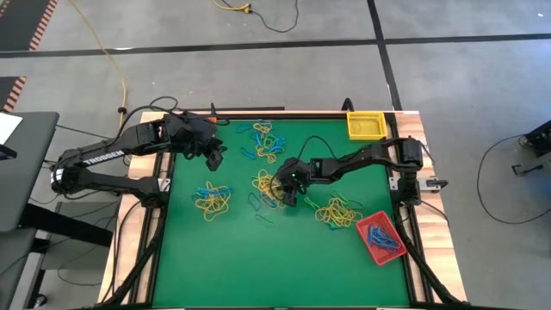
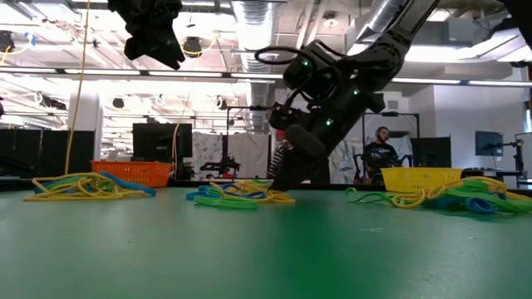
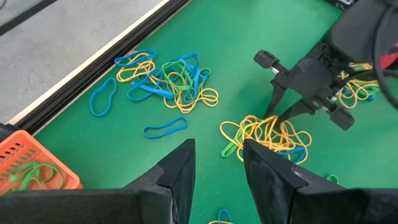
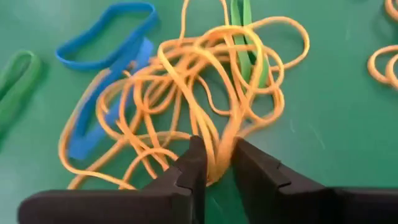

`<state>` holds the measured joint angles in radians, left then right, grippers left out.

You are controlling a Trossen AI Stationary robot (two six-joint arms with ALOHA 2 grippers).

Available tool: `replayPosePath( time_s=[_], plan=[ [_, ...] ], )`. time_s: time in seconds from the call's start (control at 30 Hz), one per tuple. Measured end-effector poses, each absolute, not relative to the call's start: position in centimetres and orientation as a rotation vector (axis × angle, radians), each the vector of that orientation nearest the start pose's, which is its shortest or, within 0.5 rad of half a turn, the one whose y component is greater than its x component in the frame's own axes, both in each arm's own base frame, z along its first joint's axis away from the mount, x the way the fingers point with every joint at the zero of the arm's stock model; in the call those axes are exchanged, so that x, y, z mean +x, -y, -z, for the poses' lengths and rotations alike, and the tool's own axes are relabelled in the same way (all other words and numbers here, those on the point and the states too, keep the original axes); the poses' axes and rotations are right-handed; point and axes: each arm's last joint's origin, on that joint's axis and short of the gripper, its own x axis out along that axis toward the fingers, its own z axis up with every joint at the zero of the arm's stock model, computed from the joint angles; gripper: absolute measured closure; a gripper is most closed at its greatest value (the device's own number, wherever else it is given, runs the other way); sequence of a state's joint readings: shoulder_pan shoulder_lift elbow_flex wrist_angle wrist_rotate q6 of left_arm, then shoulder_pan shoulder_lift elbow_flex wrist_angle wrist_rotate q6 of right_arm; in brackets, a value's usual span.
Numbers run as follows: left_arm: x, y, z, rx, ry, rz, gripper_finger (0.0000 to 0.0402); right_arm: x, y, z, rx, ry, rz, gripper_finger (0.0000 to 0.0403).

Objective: Sort rubber bands into baskets
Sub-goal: Put the yellow rubber band into the yellow bin

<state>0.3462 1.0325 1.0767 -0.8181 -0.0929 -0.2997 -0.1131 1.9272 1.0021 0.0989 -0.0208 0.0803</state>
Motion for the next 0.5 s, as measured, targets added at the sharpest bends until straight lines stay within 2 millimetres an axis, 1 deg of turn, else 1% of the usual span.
replayPosePath(
  time_s=[0.1, 0.2, 0.33, 0.5],
  plan=[
    [18.33, -6.9, -33.34, -0.379, -0.707, -0.531, 0.0278, 37.08, 4.12, -12.19, 0.134, -0.816, 0.114, 0.031],
    [18.33, -6.9, -33.35, -0.379, -0.707, -0.531, 0.0278, 37.03, 4.1, -12.24, 0.136, -0.82, 0.111, 0.0303],
    [18.33, -6.9, -33.35, -0.378, -0.706, -0.531, 0.0278, 36.95, 4.09, -12.27, 0.134, -0.828, 0.11, 0.0273],
    [18.33, -6.9, -33.35, -0.379, -0.706, -0.531, 0.0278, 36.82, 4.08, -12.85, 0.128, -0.82, 0.107, 0.0228]
  ],
)
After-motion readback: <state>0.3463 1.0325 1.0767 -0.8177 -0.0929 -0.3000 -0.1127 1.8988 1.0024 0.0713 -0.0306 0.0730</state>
